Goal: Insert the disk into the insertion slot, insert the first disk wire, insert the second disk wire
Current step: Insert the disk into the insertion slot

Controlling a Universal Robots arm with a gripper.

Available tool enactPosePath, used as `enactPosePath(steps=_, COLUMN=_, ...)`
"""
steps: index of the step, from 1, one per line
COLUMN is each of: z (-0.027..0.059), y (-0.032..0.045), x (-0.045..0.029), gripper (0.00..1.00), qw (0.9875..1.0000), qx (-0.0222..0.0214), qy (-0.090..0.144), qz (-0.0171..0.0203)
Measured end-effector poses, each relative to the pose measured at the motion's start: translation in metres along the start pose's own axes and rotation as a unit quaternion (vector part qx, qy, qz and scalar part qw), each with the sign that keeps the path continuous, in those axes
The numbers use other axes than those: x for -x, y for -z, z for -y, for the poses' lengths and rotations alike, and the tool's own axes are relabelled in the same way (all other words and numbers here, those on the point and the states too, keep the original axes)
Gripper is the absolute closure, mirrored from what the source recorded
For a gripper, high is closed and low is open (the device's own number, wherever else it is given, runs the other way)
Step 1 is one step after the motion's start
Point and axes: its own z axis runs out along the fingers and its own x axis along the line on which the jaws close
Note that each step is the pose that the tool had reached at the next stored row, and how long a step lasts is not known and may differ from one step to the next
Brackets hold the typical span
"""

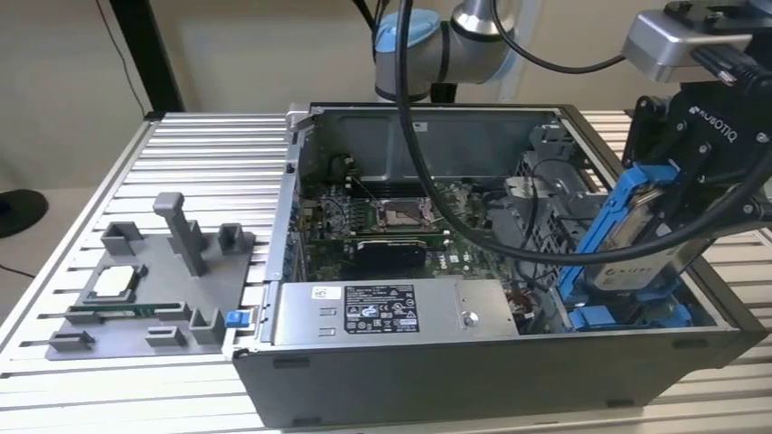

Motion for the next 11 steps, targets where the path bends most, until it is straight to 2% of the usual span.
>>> enactPosePath(steps=4, z=0.0007, y=-0.0011, x=-0.0030, gripper=1.00, qw=1.0000, qx=0.0004, qy=0.000, qz=0.0012)
enactPosePath(steps=6, z=0.0011, y=-0.0009, x=-0.0056, gripper=1.00, qw=1.0000, qx=0.0025, qy=0.000, qz=0.0012)
enactPosePath(steps=9, z=0.0011, y=-0.0007, x=-0.0084, gripper=1.00, qw=1.0000, qx=0.0074, qy=0.000, qz=0.0010)
enactPosePath(steps=11, z=0.0011, y=-0.0005, x=-0.0087, gripper=1.00, qw=0.9999, qx=0.0132, qy=0.000, qz=0.0007)
